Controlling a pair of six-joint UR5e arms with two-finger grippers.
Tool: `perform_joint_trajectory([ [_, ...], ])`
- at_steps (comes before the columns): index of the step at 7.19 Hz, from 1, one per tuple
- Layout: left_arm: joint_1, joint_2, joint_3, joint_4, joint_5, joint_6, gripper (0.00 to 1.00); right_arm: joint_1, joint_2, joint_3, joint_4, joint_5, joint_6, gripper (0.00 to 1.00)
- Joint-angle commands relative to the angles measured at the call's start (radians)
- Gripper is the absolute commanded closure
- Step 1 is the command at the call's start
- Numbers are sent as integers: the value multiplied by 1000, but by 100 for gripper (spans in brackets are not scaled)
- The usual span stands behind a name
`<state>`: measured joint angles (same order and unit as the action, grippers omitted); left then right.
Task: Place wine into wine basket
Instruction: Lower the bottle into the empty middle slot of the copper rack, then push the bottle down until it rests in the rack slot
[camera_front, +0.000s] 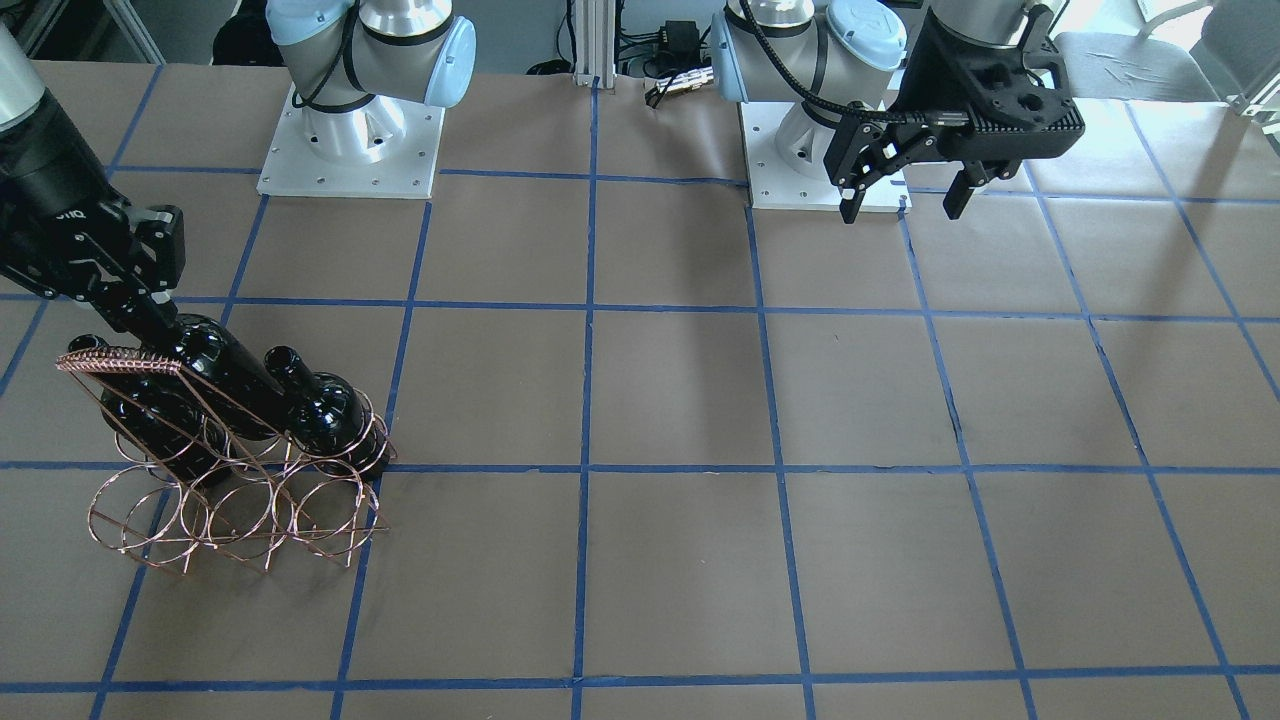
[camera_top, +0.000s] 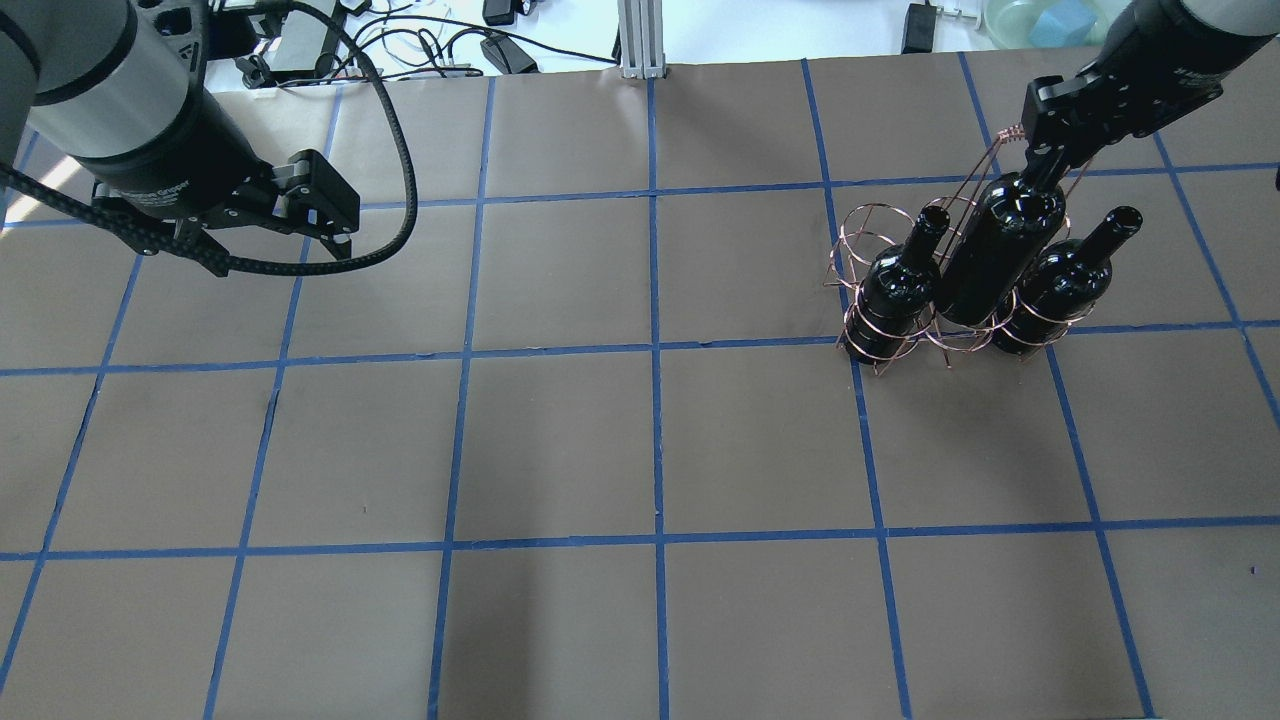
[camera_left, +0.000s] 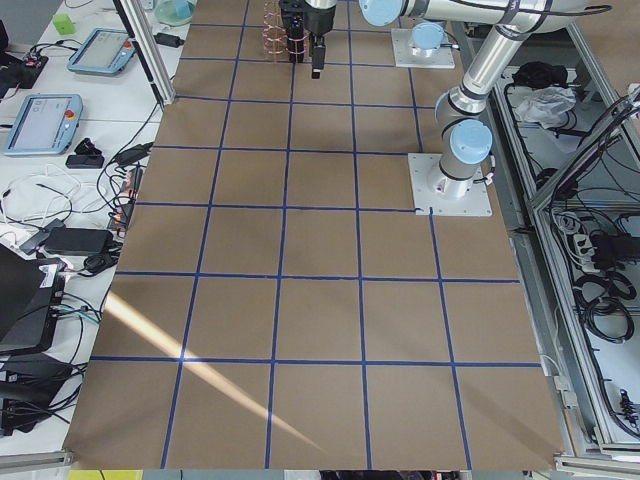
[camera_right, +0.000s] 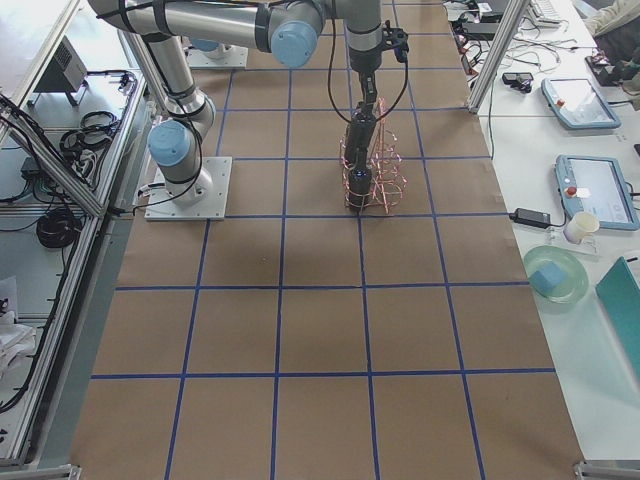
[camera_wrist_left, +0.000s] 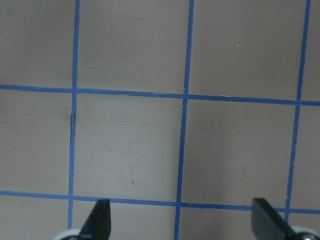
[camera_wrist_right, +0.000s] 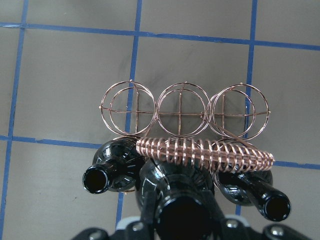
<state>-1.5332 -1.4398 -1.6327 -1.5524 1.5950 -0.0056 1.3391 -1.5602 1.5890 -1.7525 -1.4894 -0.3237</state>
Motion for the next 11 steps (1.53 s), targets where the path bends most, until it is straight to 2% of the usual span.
perform_joint_trajectory([
  [1, -1, -4, -3, 2, -13, 32, 0, 0, -9, -11, 5, -12, 0, 93],
  [4, 10, -8, 13, 0, -30, 48, 0, -1, 5, -9, -5, -5, -43, 93],
  [8, 28, -76, 115, -21, -27, 76, 0, -5, 14, 0, -9, 0, -64, 93],
  [11, 19, -77, 97, -23, -29, 75, 0, -6, 49, 3, -10, 4, -87, 93],
])
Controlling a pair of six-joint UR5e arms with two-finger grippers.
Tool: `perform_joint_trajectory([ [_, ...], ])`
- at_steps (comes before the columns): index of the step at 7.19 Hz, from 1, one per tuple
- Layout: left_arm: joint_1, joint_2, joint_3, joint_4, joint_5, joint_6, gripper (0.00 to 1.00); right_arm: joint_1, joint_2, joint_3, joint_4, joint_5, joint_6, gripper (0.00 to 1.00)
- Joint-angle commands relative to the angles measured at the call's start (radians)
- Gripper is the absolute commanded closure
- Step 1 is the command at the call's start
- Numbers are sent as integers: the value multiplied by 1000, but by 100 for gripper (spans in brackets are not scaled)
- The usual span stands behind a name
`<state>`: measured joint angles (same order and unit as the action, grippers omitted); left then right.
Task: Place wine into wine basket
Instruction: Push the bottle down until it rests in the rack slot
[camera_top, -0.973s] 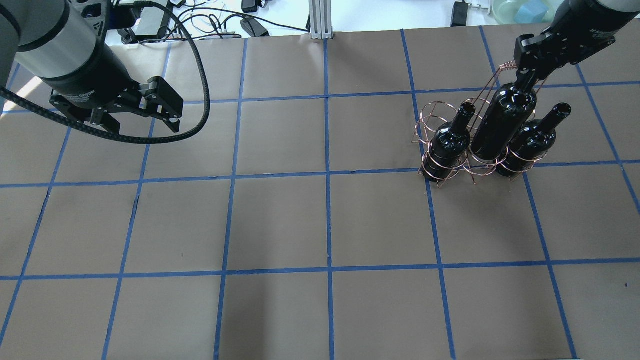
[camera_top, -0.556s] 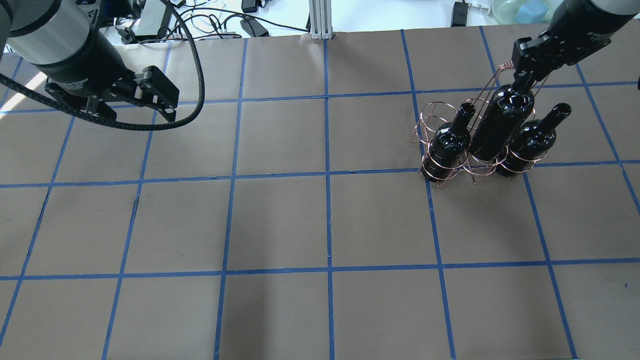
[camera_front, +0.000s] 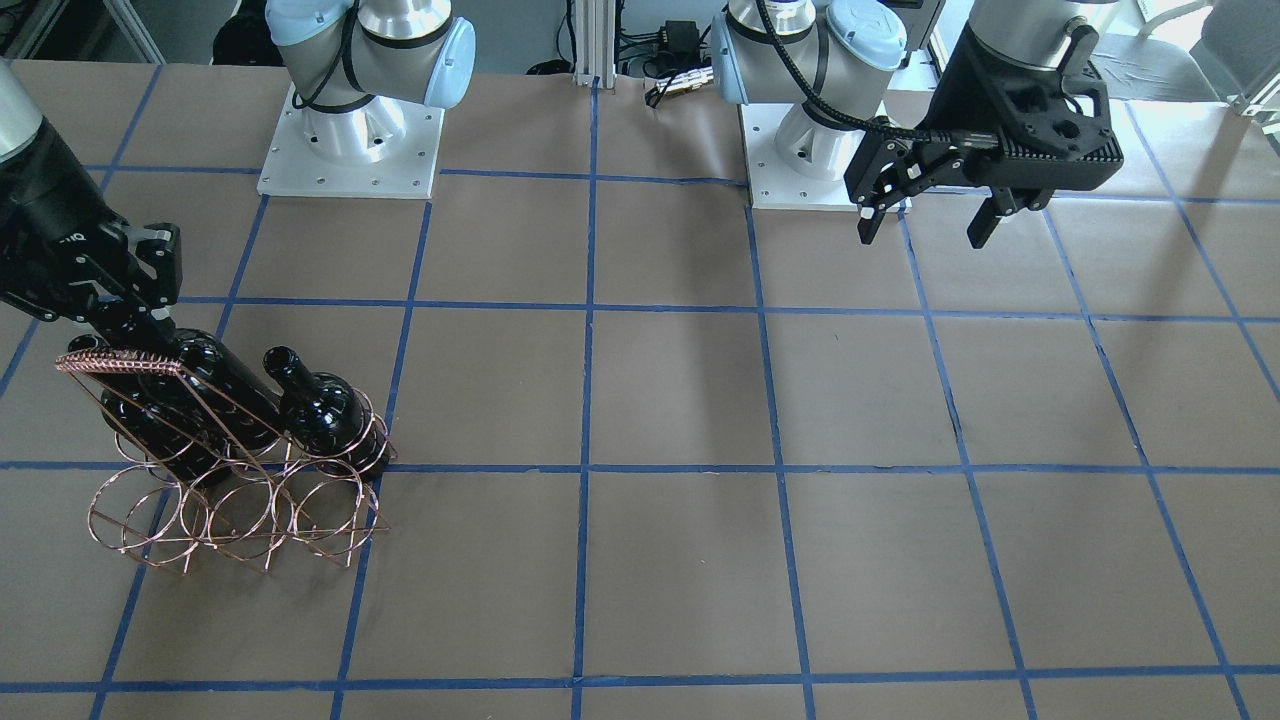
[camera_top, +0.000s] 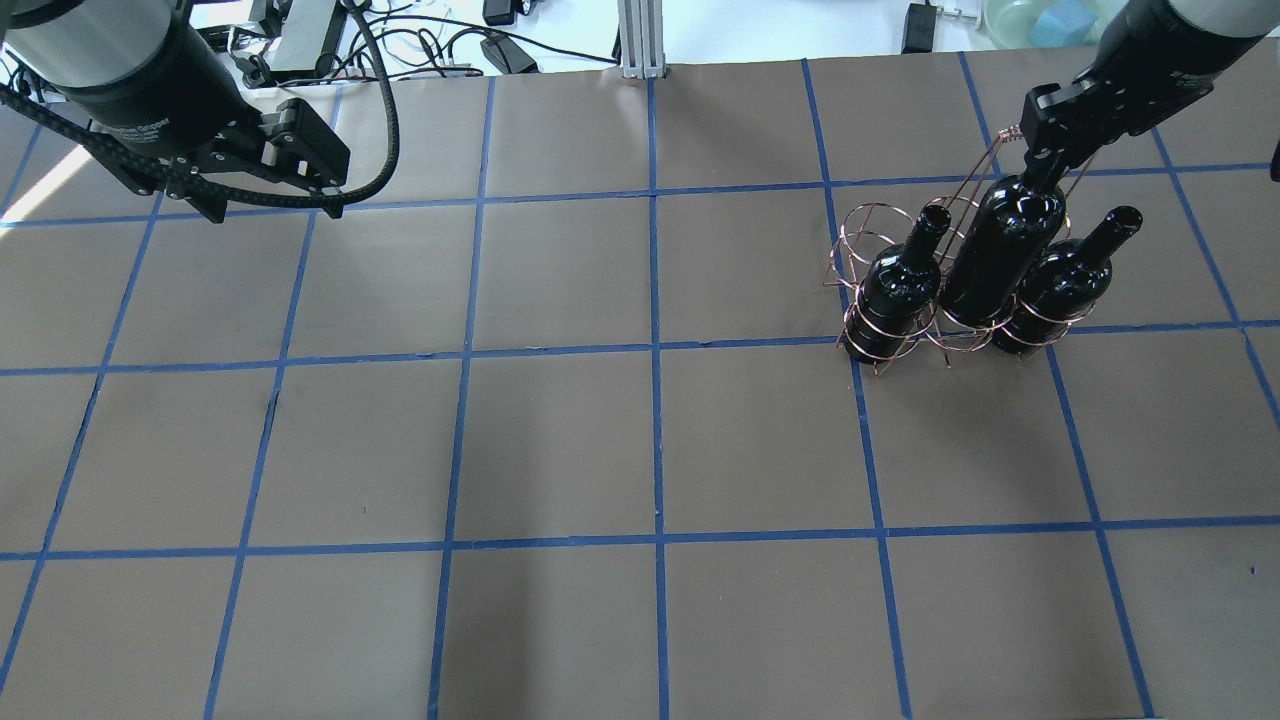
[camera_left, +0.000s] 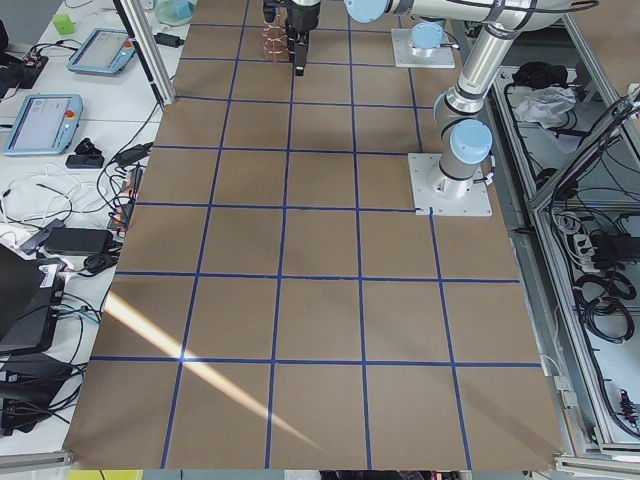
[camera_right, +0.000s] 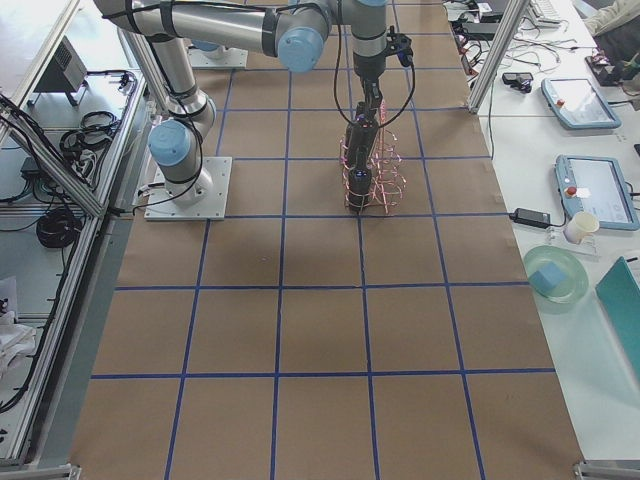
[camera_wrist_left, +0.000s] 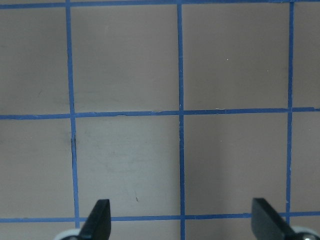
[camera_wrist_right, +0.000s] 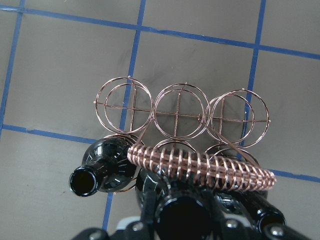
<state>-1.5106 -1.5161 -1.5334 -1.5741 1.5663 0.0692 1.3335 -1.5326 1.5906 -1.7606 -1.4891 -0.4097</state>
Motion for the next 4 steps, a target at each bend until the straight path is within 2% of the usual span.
perform_joint_trajectory([
  [1, -3, -3, -8, 0, -2, -2, 0, 0, 37, 2, -11, 6, 2, 94],
  [4, -2, -1, -8, 2, -2, -9, 0, 0, 72, 12, -51, -8, 3, 94],
])
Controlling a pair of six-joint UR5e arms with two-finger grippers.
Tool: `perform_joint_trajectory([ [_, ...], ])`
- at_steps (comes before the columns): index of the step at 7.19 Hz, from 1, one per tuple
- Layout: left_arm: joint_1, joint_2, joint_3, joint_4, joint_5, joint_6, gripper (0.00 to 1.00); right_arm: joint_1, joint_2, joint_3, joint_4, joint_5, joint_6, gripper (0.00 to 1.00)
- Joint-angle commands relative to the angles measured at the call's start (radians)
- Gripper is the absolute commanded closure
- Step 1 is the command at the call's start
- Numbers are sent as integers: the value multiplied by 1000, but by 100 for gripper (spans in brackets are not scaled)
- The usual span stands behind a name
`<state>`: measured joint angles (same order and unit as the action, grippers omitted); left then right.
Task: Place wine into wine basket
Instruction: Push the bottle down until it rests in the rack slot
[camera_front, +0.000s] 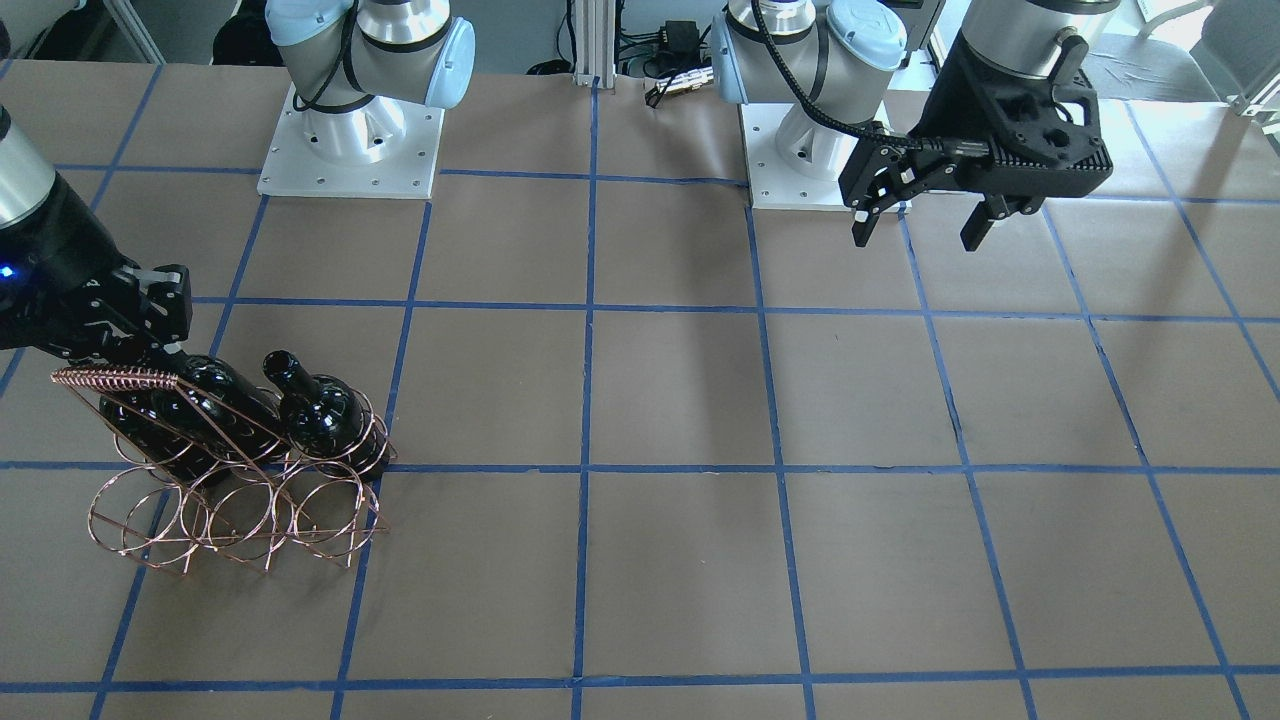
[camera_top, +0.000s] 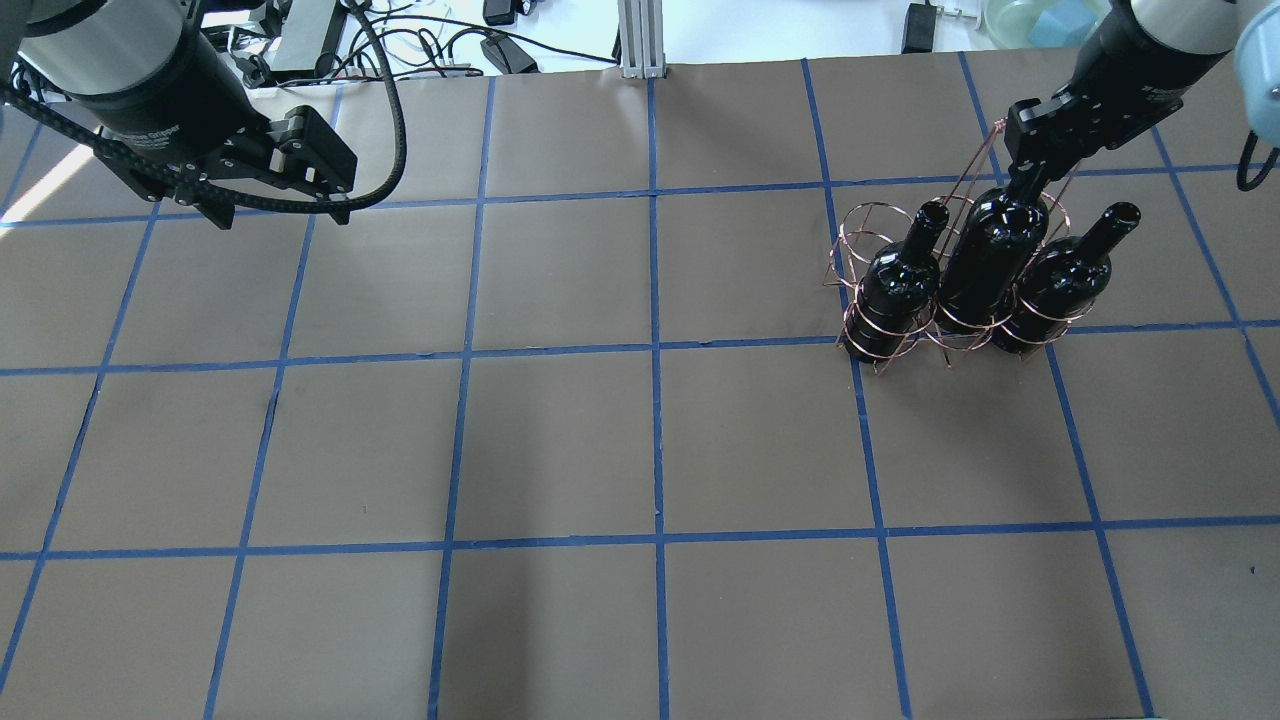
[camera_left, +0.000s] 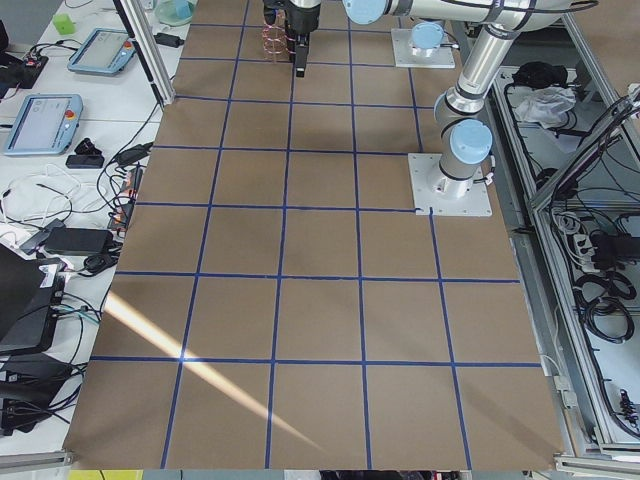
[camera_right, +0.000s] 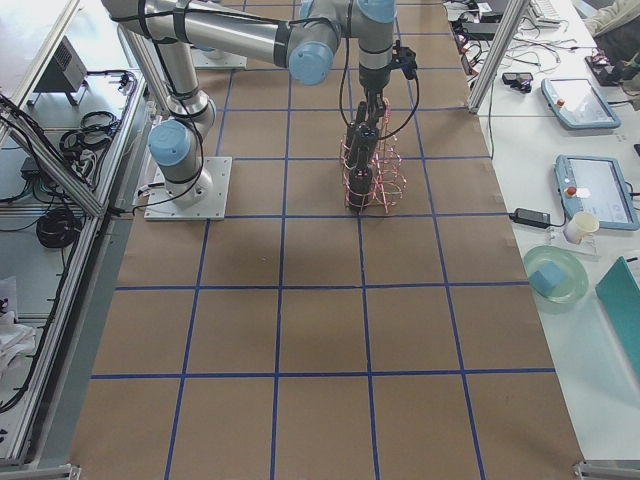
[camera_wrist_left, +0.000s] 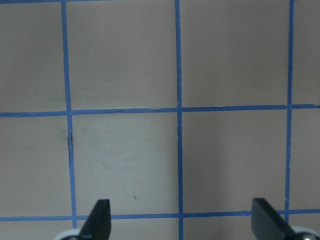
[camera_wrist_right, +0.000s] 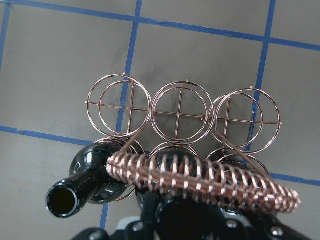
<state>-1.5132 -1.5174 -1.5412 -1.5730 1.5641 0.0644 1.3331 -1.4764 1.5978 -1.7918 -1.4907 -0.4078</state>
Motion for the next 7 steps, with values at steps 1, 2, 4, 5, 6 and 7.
perform_joint_trajectory([
  [1, -1, 0, 0, 1, 1, -8, 0, -2, 16, 19, -29, -3, 1, 94],
  [2, -1, 2, 0, 1, 1, -9, 0, -2, 16, 40, -53, -5, 3, 94],
  [4, -1, 2, 0, 1, 2, -12, 0, -3, 16, 65, -75, -2, 6, 94],
  [5, -1, 5, 0, 1, 2, -12, 0, -5, 16, 68, -77, 0, 6, 94],
  [6, -1, 5, 0, -1, 2, -12, 0, -5, 21, 70, -77, 0, 7, 94],
  [7, -1, 3, 0, 1, 1, -12, 0, -5, 21, 73, -77, 1, 9, 94],
])
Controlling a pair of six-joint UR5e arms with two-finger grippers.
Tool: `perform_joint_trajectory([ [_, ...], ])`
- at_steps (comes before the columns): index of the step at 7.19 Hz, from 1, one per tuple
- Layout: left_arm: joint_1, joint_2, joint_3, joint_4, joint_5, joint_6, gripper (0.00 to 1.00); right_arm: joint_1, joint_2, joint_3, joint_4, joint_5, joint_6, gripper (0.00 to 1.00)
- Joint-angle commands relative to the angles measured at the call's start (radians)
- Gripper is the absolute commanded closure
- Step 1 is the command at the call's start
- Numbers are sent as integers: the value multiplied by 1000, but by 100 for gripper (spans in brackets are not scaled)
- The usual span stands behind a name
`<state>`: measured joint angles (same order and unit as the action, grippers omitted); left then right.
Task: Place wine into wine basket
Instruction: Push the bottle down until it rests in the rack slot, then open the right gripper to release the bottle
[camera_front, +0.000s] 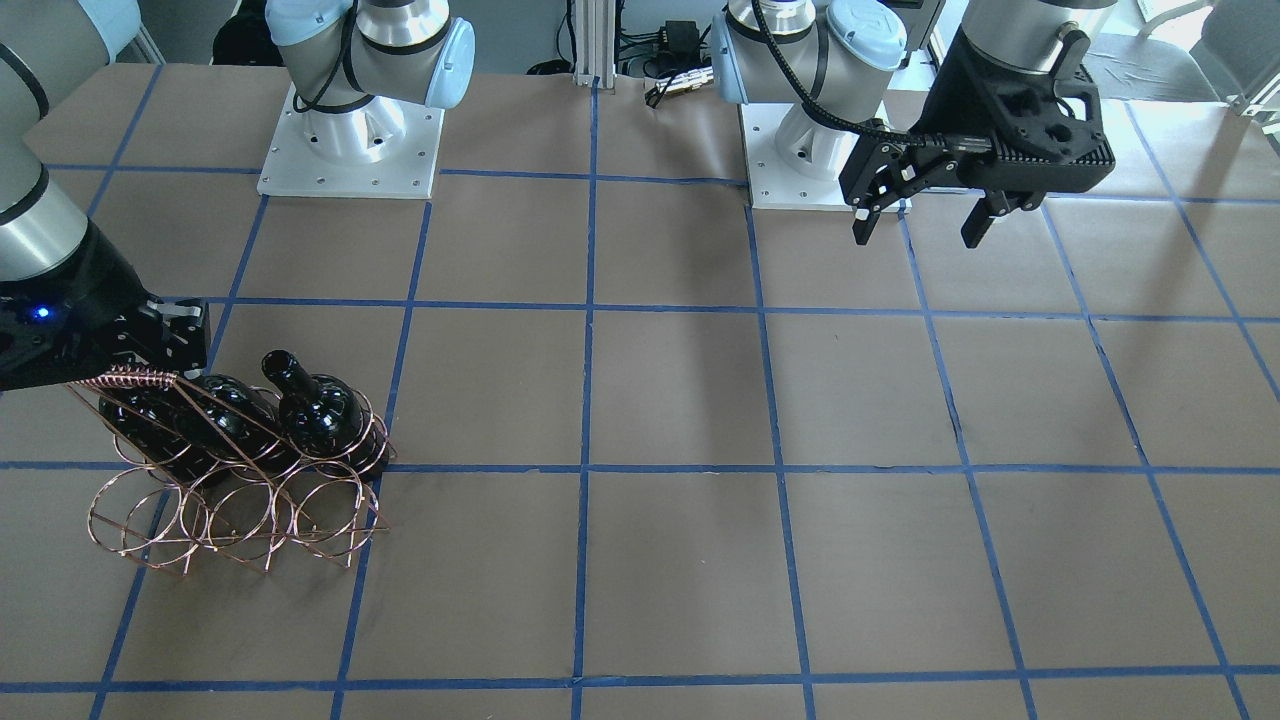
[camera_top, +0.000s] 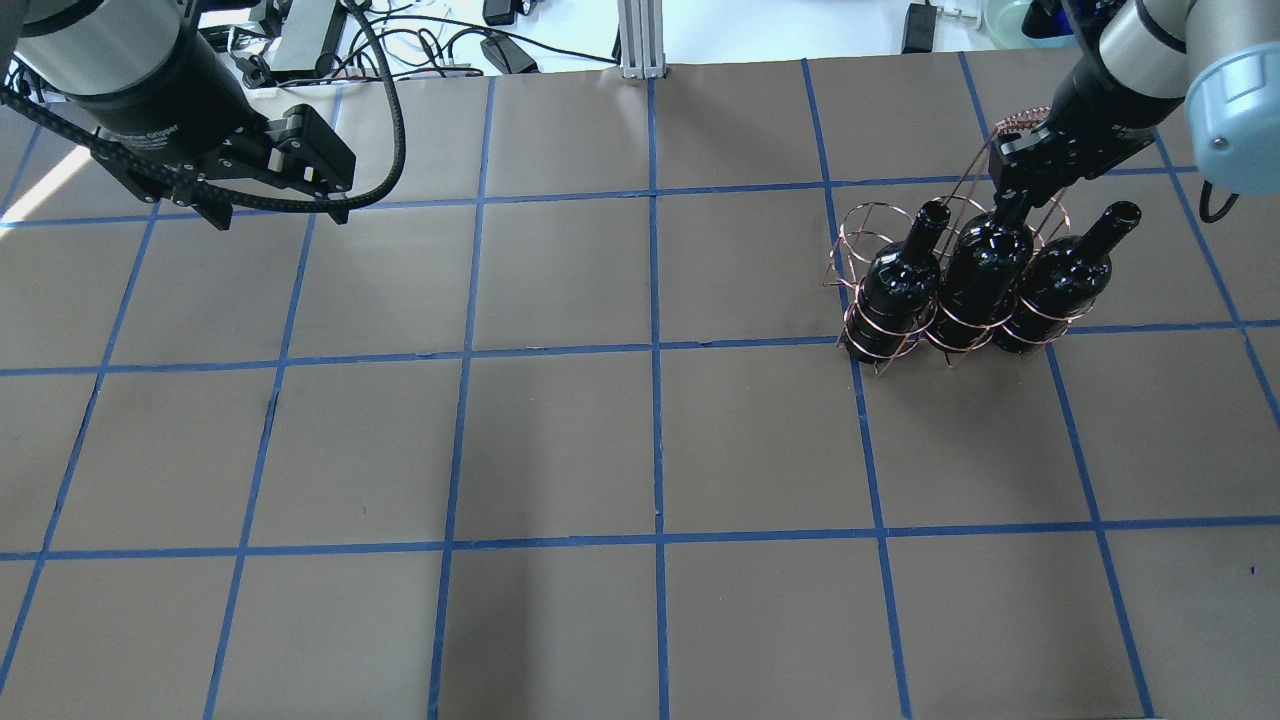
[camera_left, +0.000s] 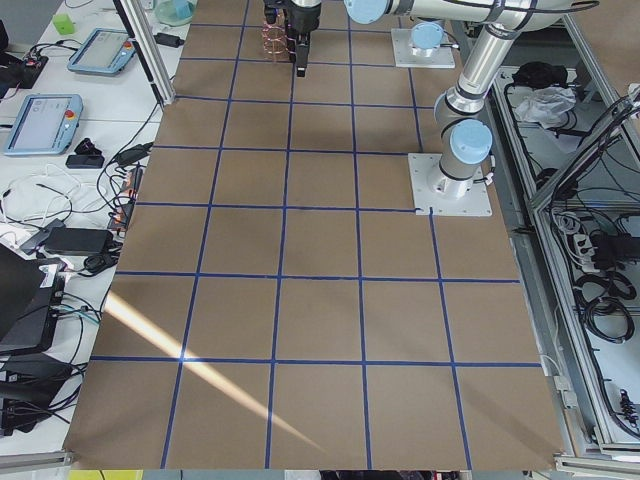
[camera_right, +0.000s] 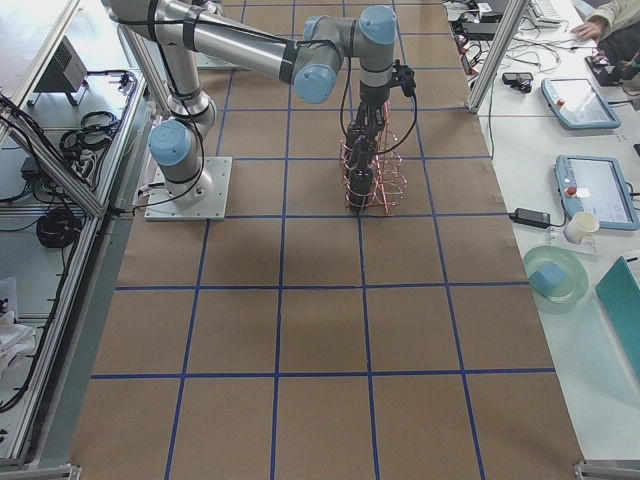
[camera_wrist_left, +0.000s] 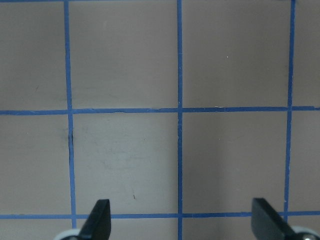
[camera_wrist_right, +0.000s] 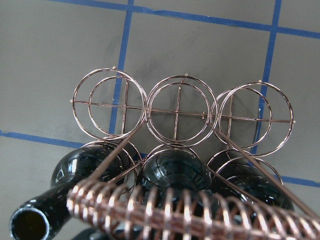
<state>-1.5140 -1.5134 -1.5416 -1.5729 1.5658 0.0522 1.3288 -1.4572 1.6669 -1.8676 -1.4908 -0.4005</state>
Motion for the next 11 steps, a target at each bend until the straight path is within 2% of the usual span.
perform_joint_trajectory([
  [1, 0, 1, 0, 1, 0, 0, 0, 0, 8, 14, -13, 1, 2, 94],
  [5, 2, 1, 0, 1, 0, 0, 0, 0, 12, 28, -33, -9, 2, 89],
  [6, 2, 2, 0, 1, 0, 0, 0, 0, 11, 28, -34, -12, 3, 67],
  [7, 2, 1, 0, 1, 0, 0, 0, 0, 9, 21, -36, -11, 18, 17],
  [8, 2, 1, 0, 1, 0, 0, 0, 0, -1, 11, -30, -9, 46, 1],
  [10, 0, -1, 0, 1, 0, 0, 0, 1, -24, -33, -2, -12, 46, 1],
  [11, 0, -1, 0, 1, 0, -8, 0, 9, -69, -71, 74, -9, 90, 1],
])
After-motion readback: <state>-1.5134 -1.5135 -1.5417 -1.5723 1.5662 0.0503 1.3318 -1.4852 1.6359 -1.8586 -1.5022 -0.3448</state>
